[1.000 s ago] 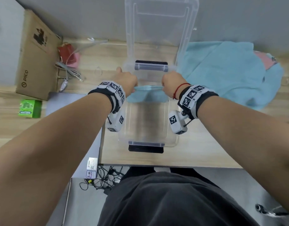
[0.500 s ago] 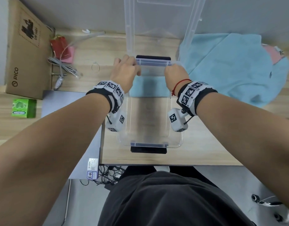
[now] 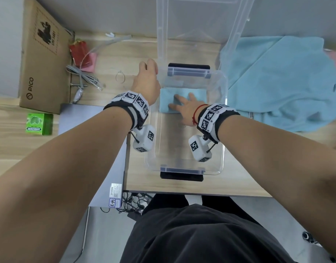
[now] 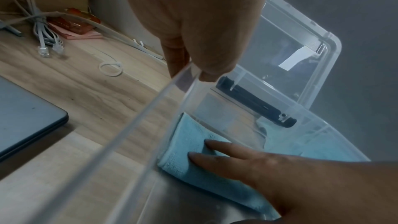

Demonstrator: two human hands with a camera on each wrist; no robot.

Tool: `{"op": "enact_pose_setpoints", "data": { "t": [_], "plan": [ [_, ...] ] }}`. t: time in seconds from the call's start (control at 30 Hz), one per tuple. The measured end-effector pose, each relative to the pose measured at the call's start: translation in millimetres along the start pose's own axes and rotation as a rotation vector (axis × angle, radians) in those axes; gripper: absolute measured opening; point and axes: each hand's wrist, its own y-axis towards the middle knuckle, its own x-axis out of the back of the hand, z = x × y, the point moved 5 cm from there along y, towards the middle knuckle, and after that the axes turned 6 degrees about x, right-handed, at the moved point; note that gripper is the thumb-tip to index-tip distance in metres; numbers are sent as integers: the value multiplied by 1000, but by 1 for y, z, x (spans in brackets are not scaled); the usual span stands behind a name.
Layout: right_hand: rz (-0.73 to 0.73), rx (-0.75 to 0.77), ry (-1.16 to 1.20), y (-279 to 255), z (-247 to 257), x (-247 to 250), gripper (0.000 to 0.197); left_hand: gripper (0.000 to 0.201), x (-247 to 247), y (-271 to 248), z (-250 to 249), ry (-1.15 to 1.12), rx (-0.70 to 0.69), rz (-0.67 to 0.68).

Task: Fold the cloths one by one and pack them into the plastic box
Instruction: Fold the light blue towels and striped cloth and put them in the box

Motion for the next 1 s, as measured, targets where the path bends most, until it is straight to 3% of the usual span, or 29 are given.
{"op": "enact_pose_setpoints", "data": {
  "t": [0.23, 0.43, 0.6, 0.77, 0.87, 1.0],
  "plan": [
    [21, -14, 116, 4, 0, -1, 85, 28, 1, -1, -2, 9, 26, 16],
    [-247, 61, 265, -34, -11, 40, 51, 26, 6, 0, -4, 88, 25, 34],
    [-528, -57, 365, -95, -54, 81, 24, 21, 22, 10, -38, 185, -51, -87],
    [-696, -235, 460, -144, -115, 75, 20, 12, 12, 9, -106, 106, -175, 7],
    [-709, -371, 497, -167, -159, 45, 20, 10, -9, -3, -148, 82, -245, 87],
    [-574, -493, 485, -184, -206, -6, 39, 12, -41, -20, -191, 49, -317, 147]
  ]
}}
